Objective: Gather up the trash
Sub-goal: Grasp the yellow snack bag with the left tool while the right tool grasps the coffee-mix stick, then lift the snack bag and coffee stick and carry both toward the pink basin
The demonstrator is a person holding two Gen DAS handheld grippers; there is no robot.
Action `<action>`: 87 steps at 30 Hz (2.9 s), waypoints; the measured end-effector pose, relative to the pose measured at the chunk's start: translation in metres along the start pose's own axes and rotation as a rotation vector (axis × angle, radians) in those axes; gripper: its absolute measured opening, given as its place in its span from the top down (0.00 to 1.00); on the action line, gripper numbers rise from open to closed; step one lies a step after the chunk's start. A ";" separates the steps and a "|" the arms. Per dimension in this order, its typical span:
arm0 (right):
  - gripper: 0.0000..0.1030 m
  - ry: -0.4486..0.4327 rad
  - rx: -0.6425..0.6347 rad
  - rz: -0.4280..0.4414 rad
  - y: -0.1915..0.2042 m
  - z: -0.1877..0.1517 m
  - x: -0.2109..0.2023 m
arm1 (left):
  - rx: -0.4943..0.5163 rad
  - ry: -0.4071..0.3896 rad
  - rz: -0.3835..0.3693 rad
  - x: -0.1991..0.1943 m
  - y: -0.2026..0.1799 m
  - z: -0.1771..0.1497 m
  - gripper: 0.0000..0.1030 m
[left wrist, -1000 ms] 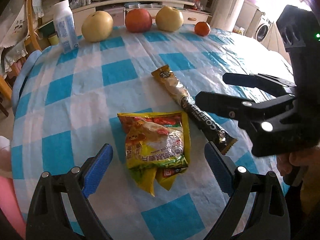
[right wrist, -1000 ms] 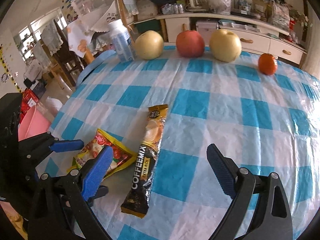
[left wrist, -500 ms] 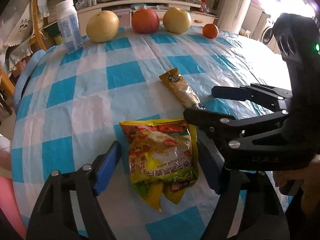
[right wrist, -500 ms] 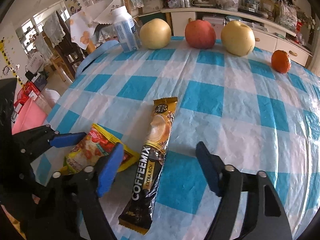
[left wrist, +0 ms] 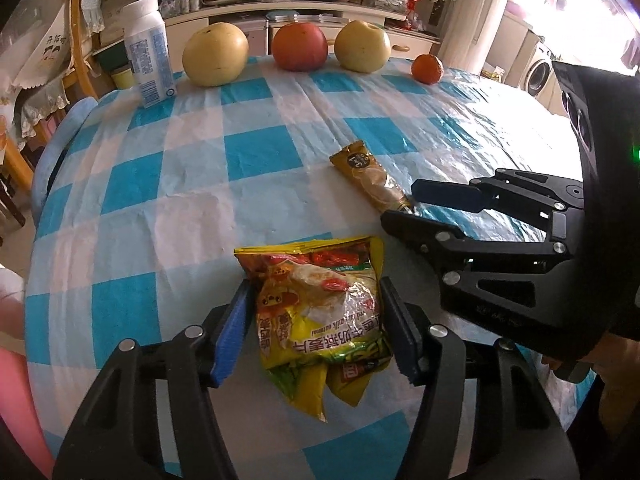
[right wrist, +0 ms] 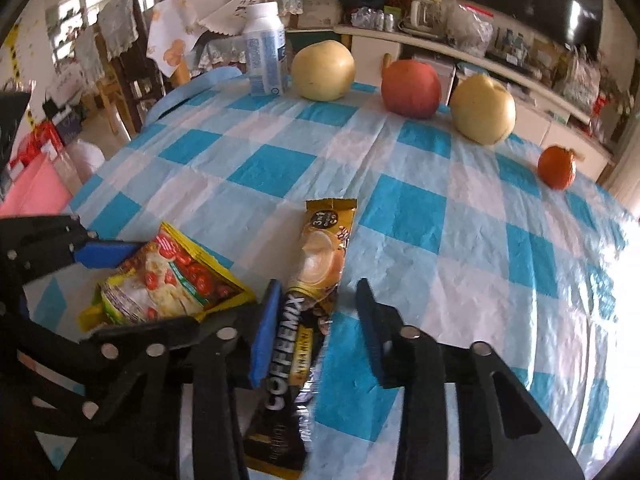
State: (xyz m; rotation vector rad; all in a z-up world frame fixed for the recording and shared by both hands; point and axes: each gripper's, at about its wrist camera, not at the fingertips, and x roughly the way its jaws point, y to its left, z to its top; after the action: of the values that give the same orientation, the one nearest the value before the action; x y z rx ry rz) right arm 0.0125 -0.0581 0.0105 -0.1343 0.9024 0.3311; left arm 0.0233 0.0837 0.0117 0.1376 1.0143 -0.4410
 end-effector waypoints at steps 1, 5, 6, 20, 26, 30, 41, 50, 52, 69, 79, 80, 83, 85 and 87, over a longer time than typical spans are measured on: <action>0.72 -0.002 -0.001 -0.001 -0.001 0.000 0.000 | -0.001 0.000 0.002 -0.001 0.001 0.000 0.39; 0.75 -0.005 0.001 0.007 -0.003 0.000 0.000 | -0.007 -0.002 0.011 -0.003 0.005 -0.001 0.40; 0.76 -0.006 0.006 0.012 -0.004 0.000 -0.001 | -0.008 -0.003 0.013 -0.004 0.006 -0.002 0.40; 0.89 -0.043 0.014 0.026 -0.003 0.001 -0.010 | -0.017 -0.039 0.032 -0.022 0.016 -0.006 0.42; 0.90 -0.083 0.014 0.031 0.002 0.004 -0.022 | -0.021 -0.067 0.045 -0.035 0.022 -0.009 0.42; 0.90 -0.097 0.021 0.051 0.007 0.005 -0.028 | -0.024 -0.085 0.059 -0.044 0.025 -0.011 0.42; 0.90 -0.118 0.035 0.126 0.033 0.007 -0.043 | -0.043 -0.134 0.093 -0.067 0.041 -0.016 0.42; 0.91 -0.133 0.014 0.174 0.069 0.013 -0.053 | -0.083 -0.180 0.121 -0.088 0.061 -0.022 0.42; 0.91 -0.135 0.007 0.178 0.076 0.014 -0.056 | -0.095 -0.192 0.126 -0.094 0.067 -0.024 0.42; 0.90 -0.057 0.024 0.175 0.101 0.012 -0.039 | -0.198 -0.263 0.163 -0.131 0.109 -0.042 0.42; 0.62 0.008 0.035 0.113 0.107 0.022 0.010 | -0.225 -0.260 0.171 -0.130 0.119 -0.044 0.42; 0.62 0.019 0.033 0.108 0.108 0.023 0.015 | -0.225 -0.257 0.172 -0.130 0.120 -0.044 0.42; 0.62 0.016 0.007 0.086 0.112 0.025 0.020 | -0.227 -0.256 0.173 -0.129 0.120 -0.045 0.42; 0.74 0.010 -0.025 0.058 0.116 0.024 0.021 | -0.228 -0.256 0.174 -0.129 0.121 -0.045 0.42; 0.76 0.001 -0.038 0.056 0.117 0.023 0.021 | -0.229 -0.256 0.174 -0.128 0.122 -0.045 0.42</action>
State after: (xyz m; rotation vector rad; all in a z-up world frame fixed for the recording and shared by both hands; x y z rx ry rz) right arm 0.0019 0.0623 0.0110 -0.1447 0.9021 0.4007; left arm -0.0185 0.2450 0.0851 -0.0362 0.7867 -0.1758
